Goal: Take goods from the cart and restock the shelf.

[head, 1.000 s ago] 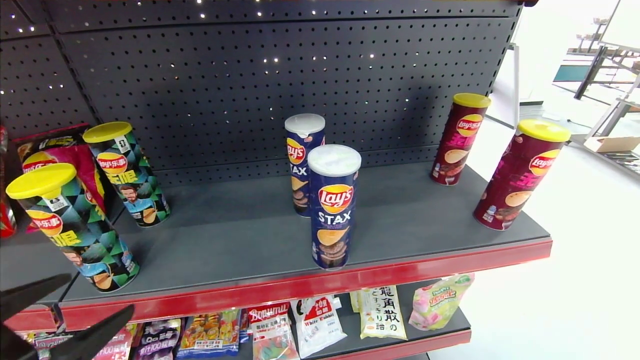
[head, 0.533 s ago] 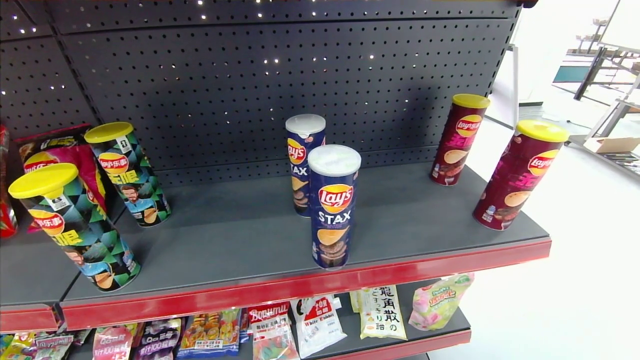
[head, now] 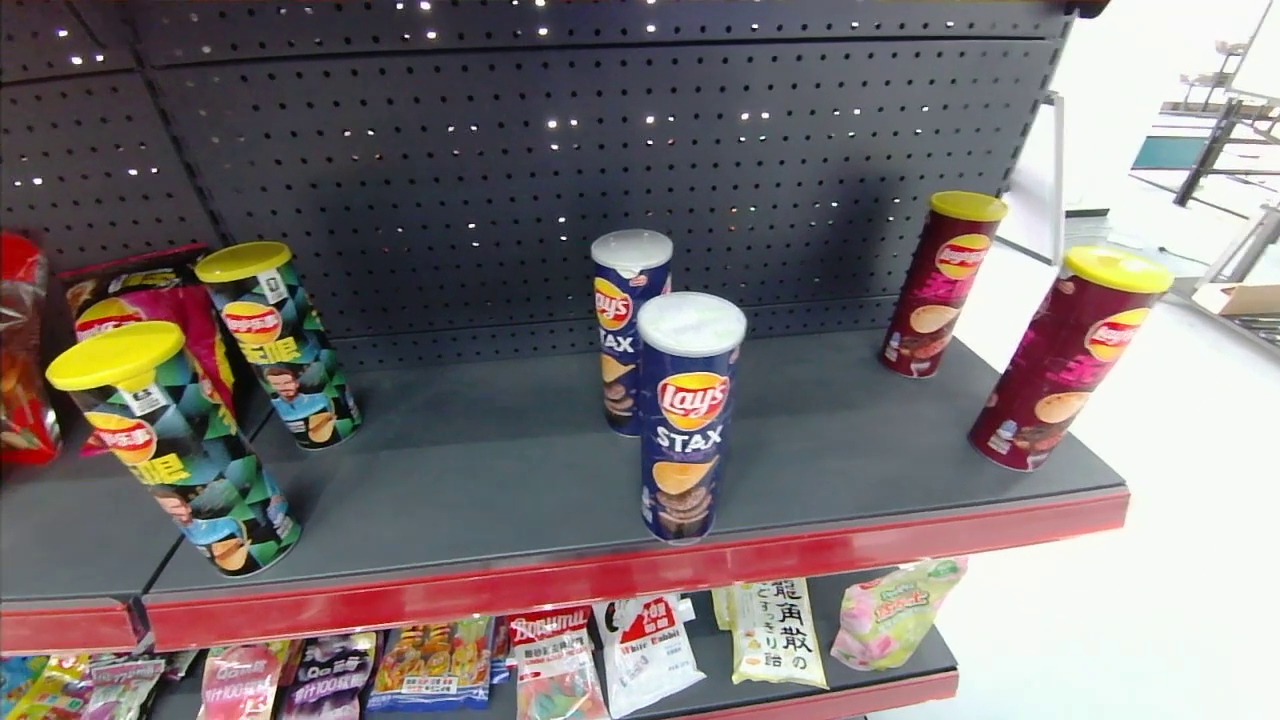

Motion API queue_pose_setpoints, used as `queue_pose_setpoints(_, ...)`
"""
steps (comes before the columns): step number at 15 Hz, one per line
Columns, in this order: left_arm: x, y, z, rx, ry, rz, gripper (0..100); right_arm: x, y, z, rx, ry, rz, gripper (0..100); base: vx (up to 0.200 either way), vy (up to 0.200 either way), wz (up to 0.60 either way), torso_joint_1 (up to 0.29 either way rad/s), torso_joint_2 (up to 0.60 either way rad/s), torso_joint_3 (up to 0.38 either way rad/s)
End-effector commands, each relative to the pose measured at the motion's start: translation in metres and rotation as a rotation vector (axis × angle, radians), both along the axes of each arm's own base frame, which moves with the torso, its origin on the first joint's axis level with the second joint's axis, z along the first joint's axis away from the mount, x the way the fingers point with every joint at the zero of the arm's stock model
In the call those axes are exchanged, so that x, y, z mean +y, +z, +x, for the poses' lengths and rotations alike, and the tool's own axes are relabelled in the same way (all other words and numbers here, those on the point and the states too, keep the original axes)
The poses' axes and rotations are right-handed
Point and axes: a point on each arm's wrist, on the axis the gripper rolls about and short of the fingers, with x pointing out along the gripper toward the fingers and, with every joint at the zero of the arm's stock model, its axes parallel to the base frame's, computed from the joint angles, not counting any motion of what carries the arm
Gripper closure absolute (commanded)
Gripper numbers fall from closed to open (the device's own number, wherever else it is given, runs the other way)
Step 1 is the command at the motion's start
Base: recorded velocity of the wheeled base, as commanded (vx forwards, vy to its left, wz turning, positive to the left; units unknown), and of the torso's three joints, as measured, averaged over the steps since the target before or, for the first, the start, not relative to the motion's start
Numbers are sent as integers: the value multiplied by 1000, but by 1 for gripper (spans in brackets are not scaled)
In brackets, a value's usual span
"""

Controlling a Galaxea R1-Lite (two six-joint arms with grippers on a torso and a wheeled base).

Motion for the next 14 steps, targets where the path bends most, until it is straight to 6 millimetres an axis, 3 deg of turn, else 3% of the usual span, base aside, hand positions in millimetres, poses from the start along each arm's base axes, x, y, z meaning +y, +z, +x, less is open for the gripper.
queue_pose_setpoints(1, 0, 1, 1, 5, -1, 3, 0, 0, 0, 0, 0, 1, 0, 0, 0, 0, 600, 2, -2, 2)
queue_pose_setpoints(7, -1, 5, 2, 26, 74, 21, 0, 0, 0, 0, 3, 8, -3, 0, 0, 0, 100, 1, 1, 1)
queue_pose_setpoints(10, -2, -11, 1, 31, 89, 17, 0, 1, 1, 1, 18, 42, -11, 0, 0, 0, 0, 0, 0, 0)
queue_pose_setpoints(14, -4, -12, 3, 16, 25, -46, 0, 1, 1, 1, 16, 68, -10, 0, 0, 0, 0, 0, 0, 0)
